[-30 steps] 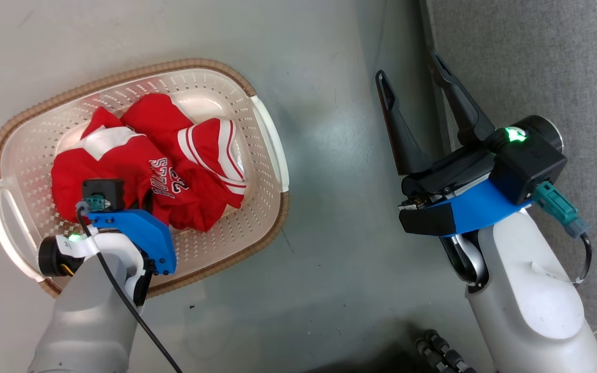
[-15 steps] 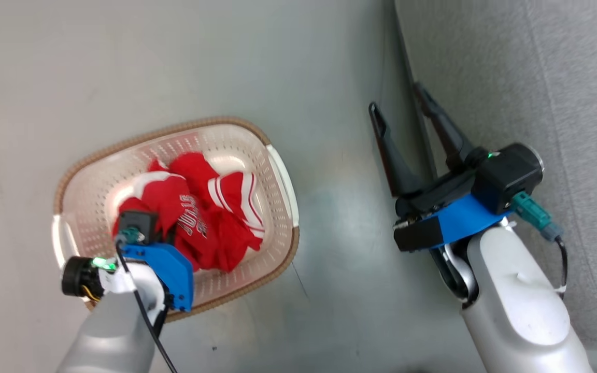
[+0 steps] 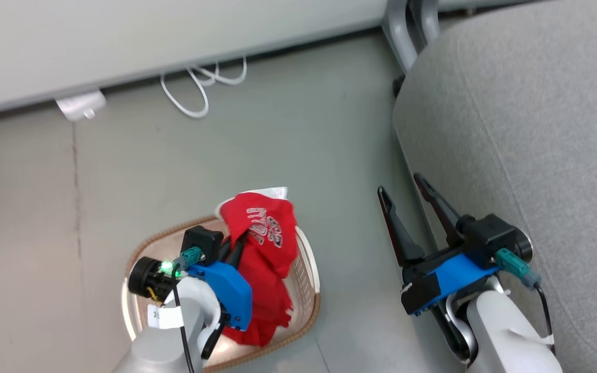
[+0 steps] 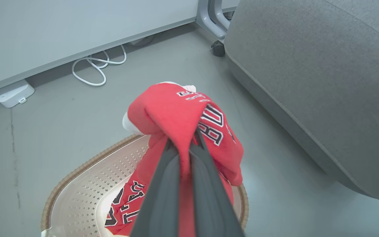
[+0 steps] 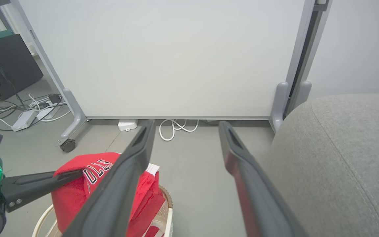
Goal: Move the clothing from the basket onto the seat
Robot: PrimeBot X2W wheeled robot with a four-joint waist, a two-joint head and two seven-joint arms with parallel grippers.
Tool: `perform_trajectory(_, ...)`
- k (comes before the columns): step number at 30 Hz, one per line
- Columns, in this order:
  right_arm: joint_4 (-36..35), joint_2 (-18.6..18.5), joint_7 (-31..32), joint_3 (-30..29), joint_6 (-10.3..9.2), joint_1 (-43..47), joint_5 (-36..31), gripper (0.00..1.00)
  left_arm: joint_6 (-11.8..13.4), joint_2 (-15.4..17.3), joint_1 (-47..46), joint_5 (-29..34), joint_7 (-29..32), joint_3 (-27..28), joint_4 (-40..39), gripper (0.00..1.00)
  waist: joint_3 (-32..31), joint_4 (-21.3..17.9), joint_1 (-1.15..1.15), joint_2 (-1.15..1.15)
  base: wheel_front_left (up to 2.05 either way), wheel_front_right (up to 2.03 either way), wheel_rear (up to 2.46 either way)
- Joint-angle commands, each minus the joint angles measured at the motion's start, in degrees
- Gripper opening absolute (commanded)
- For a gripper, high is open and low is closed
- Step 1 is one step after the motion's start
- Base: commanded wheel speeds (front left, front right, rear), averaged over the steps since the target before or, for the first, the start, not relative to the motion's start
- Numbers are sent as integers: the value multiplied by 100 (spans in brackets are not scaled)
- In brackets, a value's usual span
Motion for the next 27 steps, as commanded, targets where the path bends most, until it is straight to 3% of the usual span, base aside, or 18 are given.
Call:
perform_trajectory(1,30,-21,5,-23,3,113,12,100,-12,8,85,-116,-52,-88,-121,0,-545,169,2,-1,0,0,0)
perform_trajectory(16,16,-21,296,-65,3,968,95,100,-13,144,-199,-1234,51,-1149,-1460,0,-1770,323,2,-1,0,0,0)
perform_trajectory(27,-197,-21,434,3,3,1209,155,100,-13,151,-655,-1526,256,-1359,-1825,0,-2008,369,2,-1,0,0,0)
